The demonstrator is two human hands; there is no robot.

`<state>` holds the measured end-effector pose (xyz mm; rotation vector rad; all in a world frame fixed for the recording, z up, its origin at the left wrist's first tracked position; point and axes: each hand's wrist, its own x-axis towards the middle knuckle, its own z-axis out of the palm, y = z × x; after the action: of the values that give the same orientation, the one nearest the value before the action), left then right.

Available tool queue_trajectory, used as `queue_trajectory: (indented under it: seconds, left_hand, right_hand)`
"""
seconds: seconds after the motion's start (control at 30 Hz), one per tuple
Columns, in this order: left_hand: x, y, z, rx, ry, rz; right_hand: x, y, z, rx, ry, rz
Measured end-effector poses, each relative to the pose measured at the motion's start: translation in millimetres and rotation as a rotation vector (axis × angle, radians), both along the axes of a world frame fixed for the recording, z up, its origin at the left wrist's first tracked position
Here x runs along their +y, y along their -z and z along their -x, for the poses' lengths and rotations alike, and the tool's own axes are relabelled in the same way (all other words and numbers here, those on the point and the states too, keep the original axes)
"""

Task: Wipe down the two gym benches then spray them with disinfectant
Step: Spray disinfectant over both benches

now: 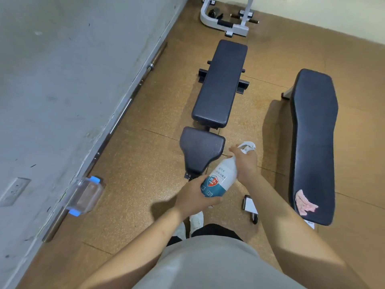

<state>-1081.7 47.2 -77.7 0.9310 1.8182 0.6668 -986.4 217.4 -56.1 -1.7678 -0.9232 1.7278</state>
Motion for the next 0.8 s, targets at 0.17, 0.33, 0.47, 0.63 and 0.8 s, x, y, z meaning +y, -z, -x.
queue_trajectory:
  seconds: [0.17, 0.33, 0.47, 0.63, 0.8]
  left_hand:
    - [-6, 3, -10, -0.035, -0.021, -0.012]
    - [6, 6, -18, -0.076, -0.052, -0.017]
    - [36, 14, -23, -0.044, -0.075, 0.021]
    - [92, 23, -44, -0.032, -0.182, 0.068]
    - [150, 19, -82, -0.112, -0.333, 0.116]
  right_hand:
    - [-6, -9, -7, -0.058, 0.048, -0.019]
    - [7, -9, -6, -0.109, 0.001, 0.015]
    - [40, 2, -11, -0.047, -0.044, 0.05]
    - [102, 22, -13, -0.055, -0.134, 0.033]
    - [172, 32, -29, 0.036, -0.241, 0.081]
